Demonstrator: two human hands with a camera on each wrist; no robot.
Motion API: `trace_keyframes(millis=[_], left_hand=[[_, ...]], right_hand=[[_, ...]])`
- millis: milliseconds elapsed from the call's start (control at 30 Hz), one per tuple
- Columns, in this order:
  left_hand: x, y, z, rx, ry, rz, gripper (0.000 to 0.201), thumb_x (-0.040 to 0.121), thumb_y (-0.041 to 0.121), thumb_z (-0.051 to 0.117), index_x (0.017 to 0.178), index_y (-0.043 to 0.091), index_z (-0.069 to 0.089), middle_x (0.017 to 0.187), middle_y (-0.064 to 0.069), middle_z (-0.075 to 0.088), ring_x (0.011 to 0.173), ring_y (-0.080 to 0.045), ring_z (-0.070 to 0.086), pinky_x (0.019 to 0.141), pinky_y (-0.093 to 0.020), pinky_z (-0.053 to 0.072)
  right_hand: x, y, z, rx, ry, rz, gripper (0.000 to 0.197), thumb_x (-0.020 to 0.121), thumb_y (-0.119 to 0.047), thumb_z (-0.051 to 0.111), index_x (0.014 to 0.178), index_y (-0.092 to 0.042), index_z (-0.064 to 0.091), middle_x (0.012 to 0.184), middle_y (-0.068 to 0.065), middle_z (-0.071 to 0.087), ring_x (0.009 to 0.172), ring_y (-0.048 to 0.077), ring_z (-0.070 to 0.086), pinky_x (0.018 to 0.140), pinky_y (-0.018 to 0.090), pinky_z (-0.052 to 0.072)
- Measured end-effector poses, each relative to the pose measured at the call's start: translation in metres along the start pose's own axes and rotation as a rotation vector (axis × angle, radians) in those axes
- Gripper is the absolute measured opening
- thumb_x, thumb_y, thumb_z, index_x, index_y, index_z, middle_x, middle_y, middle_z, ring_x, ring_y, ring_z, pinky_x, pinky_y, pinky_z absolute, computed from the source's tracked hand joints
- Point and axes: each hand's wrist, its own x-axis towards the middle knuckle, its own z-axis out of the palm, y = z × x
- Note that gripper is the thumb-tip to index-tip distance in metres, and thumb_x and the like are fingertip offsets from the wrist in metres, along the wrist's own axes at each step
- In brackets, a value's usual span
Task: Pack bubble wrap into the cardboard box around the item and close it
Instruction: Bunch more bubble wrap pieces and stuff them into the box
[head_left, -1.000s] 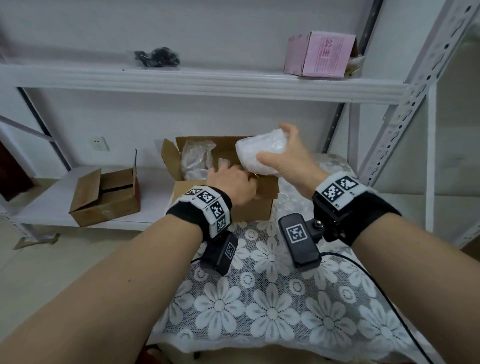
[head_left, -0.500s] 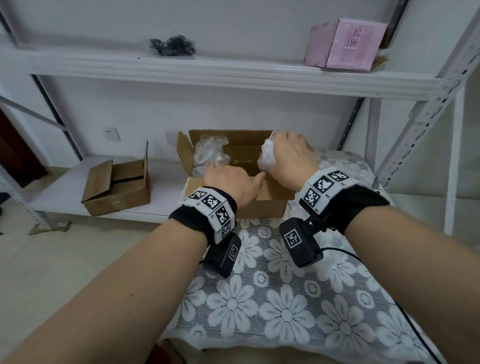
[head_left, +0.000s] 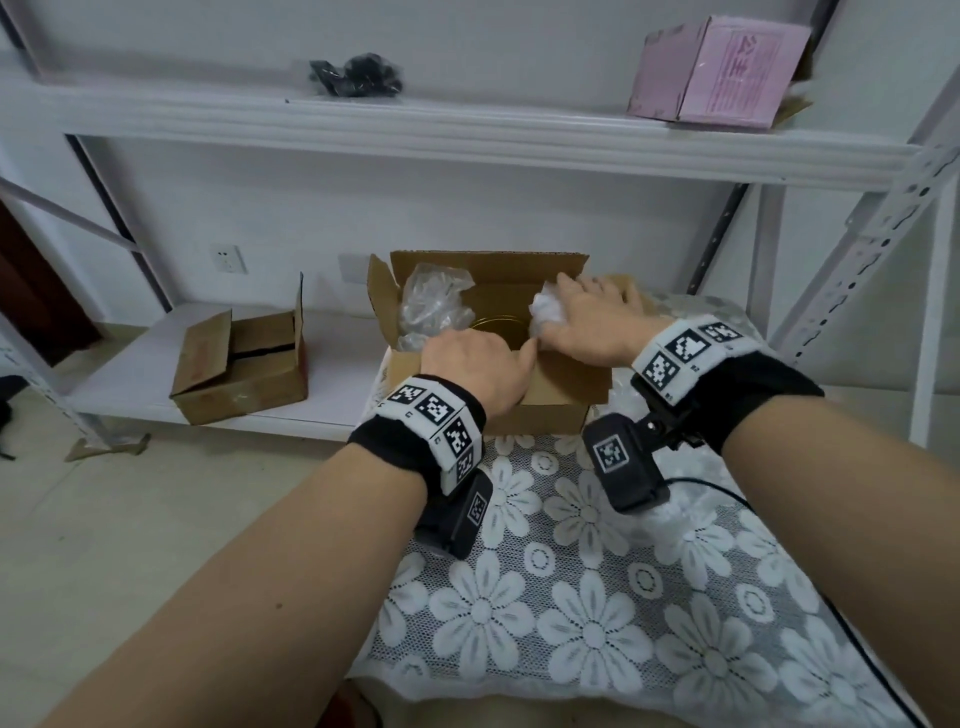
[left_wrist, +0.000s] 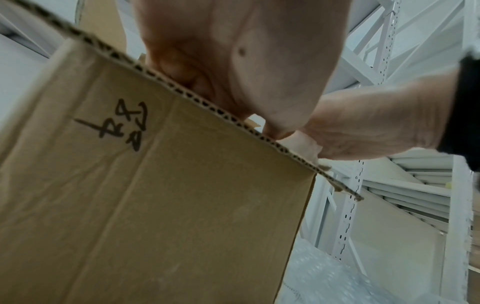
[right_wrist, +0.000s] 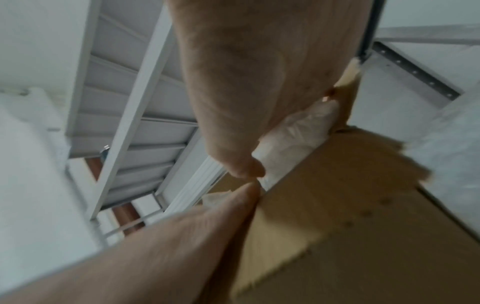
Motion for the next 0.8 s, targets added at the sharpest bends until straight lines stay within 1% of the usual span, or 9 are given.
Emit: trace_keyframes(millis=[67, 100, 167, 233, 333, 467, 600, 700, 800], left_hand=[[0.001, 0.001, 0.003, -0.013, 0.006, 0.007, 0.072, 0.097, 0.058, 0.011, 0.070, 0.008, 0.057, 0.067, -0.004, 0.053, 0.074, -0.023, 0.058, 0.066, -0.032, 0.041], [0.001, 0.001, 0.004, -0.015, 0.010, 0.009, 0.075, 0.097, 0.058, 0.011, 0.073, 0.007, 0.059, 0.068, -0.005, 0.055, 0.075, -0.023, 0.060, 0.066, -0.032, 0.041], [0.002, 0.000, 0.006, -0.001, 0.026, 0.005, 0.075, 0.096, 0.059, 0.009, 0.092, 0.007, 0.063, 0.086, -0.009, 0.063, 0.083, -0.026, 0.063, 0.067, -0.033, 0.040], [0.003, -0.002, 0.009, 0.012, 0.039, 0.003, 0.072, 0.096, 0.058, 0.010, 0.109, 0.007, 0.059, 0.106, -0.012, 0.063, 0.095, -0.028, 0.062, 0.071, -0.036, 0.039], [0.002, -0.005, 0.013, 0.010, 0.069, 0.029, 0.068, 0.097, 0.056, 0.011, 0.115, 0.010, 0.057, 0.110, -0.012, 0.063, 0.098, -0.028, 0.061, 0.073, -0.037, 0.039], [0.005, -0.007, 0.015, -0.007, 0.081, 0.056, 0.064, 0.098, 0.054, 0.012, 0.118, 0.013, 0.057, 0.114, -0.012, 0.063, 0.104, -0.028, 0.060, 0.079, -0.038, 0.041], [0.006, -0.006, 0.015, -0.005, 0.072, 0.056, 0.064, 0.098, 0.053, 0.012, 0.120, 0.014, 0.057, 0.115, -0.012, 0.063, 0.106, -0.029, 0.059, 0.083, -0.039, 0.042], [0.006, -0.004, 0.016, -0.007, 0.061, 0.039, 0.063, 0.098, 0.053, 0.012, 0.125, 0.015, 0.055, 0.122, -0.013, 0.060, 0.113, -0.030, 0.056, 0.091, -0.041, 0.041], [0.003, 0.000, 0.017, -0.067, 0.056, -0.007, 0.061, 0.098, 0.053, 0.016, 0.130, 0.017, 0.053, 0.132, -0.011, 0.056, 0.124, -0.029, 0.048, 0.106, -0.044, 0.032]], right_hand=[[-0.011, 0.002, 0.008, -0.075, 0.195, -0.083, 0.062, 0.096, -0.043, 0.037, 0.149, -0.013, 0.024, 0.157, 0.013, 0.018, 0.146, 0.029, 0.010, 0.118, 0.050, 0.006], [-0.016, 0.004, 0.013, -0.137, 0.323, -0.135, 0.054, 0.096, -0.037, 0.040, 0.143, -0.011, 0.038, 0.152, 0.015, 0.029, 0.142, 0.031, 0.020, 0.117, 0.048, 0.015], [-0.022, 0.005, 0.024, -0.234, 0.565, -0.206, 0.029, 0.092, -0.026, 0.054, 0.113, -0.009, 0.066, 0.120, 0.015, 0.057, 0.115, 0.031, 0.047, 0.096, 0.041, 0.038], [-0.021, 0.006, 0.031, -0.215, 0.662, -0.207, 0.015, 0.086, -0.017, 0.063, 0.090, -0.007, 0.073, 0.097, 0.011, 0.060, 0.095, 0.028, 0.051, 0.077, 0.037, 0.044], [-0.017, 0.000, 0.031, -0.120, 0.479, -0.189, 0.021, 0.092, -0.009, 0.053, 0.098, -0.004, 0.073, 0.106, 0.015, 0.061, 0.102, 0.029, 0.053, 0.077, 0.036, 0.044], [-0.017, -0.003, 0.027, -0.040, 0.371, -0.163, 0.026, 0.093, -0.009, 0.040, 0.085, -0.003, 0.064, 0.087, 0.014, 0.062, 0.076, 0.026, 0.053, 0.063, 0.032, 0.038], [-0.022, -0.003, 0.031, -0.086, 0.335, -0.159, 0.035, 0.097, -0.025, 0.032, 0.074, -0.010, 0.054, 0.072, 0.006, 0.053, 0.073, 0.023, 0.050, 0.082, 0.038, 0.040], [-0.026, 0.002, 0.033, 0.007, 0.320, -0.165, 0.031, 0.096, -0.023, 0.033, 0.079, -0.009, 0.054, 0.080, 0.005, 0.054, 0.084, 0.023, 0.050, 0.087, 0.039, 0.039], [-0.035, 0.011, 0.037, 0.165, 0.389, -0.233, 0.027, 0.095, -0.014, 0.040, 0.102, -0.005, 0.063, 0.104, 0.007, 0.062, 0.100, 0.022, 0.053, 0.089, 0.033, 0.043]])
